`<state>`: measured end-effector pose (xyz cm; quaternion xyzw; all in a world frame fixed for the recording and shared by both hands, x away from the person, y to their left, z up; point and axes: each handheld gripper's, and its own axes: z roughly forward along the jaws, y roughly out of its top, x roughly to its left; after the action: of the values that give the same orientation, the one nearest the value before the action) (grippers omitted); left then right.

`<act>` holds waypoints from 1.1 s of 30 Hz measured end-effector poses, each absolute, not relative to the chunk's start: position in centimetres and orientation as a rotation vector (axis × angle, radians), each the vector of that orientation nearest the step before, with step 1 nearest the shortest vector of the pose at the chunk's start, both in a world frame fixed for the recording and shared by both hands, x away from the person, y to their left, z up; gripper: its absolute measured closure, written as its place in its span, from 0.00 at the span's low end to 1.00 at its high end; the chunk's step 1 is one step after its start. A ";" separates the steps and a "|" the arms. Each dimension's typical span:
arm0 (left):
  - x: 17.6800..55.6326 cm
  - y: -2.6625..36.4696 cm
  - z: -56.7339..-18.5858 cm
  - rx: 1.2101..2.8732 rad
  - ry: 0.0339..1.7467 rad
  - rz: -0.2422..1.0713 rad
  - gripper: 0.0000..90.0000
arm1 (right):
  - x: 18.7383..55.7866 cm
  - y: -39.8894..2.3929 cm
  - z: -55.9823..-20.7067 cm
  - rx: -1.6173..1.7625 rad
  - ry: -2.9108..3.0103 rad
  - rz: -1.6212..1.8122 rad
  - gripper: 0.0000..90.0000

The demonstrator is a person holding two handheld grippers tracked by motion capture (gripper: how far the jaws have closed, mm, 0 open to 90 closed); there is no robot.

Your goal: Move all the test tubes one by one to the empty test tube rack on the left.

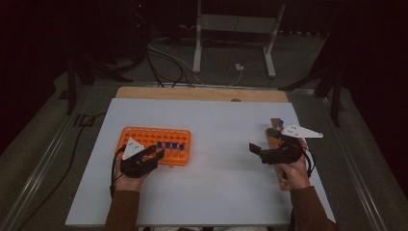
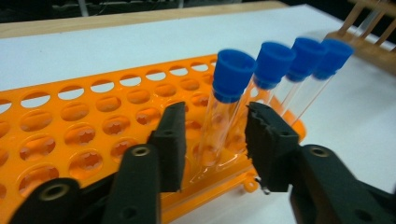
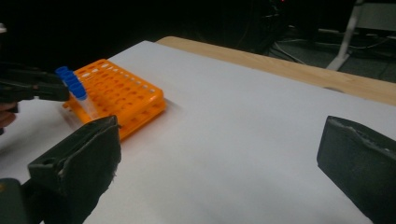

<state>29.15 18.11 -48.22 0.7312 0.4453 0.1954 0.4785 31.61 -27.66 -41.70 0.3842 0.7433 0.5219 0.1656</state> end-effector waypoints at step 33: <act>28.4 19.5 -47.5 1.697 1.157 0.550 0.01 | 37.5 -34.1 -42.4 1.325 1.969 1.156 0.19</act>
<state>28.37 19.53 -47.54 0.6975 0.4755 0.2262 0.4860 37.55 -34.07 -42.41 0.4862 0.7225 0.4242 0.2482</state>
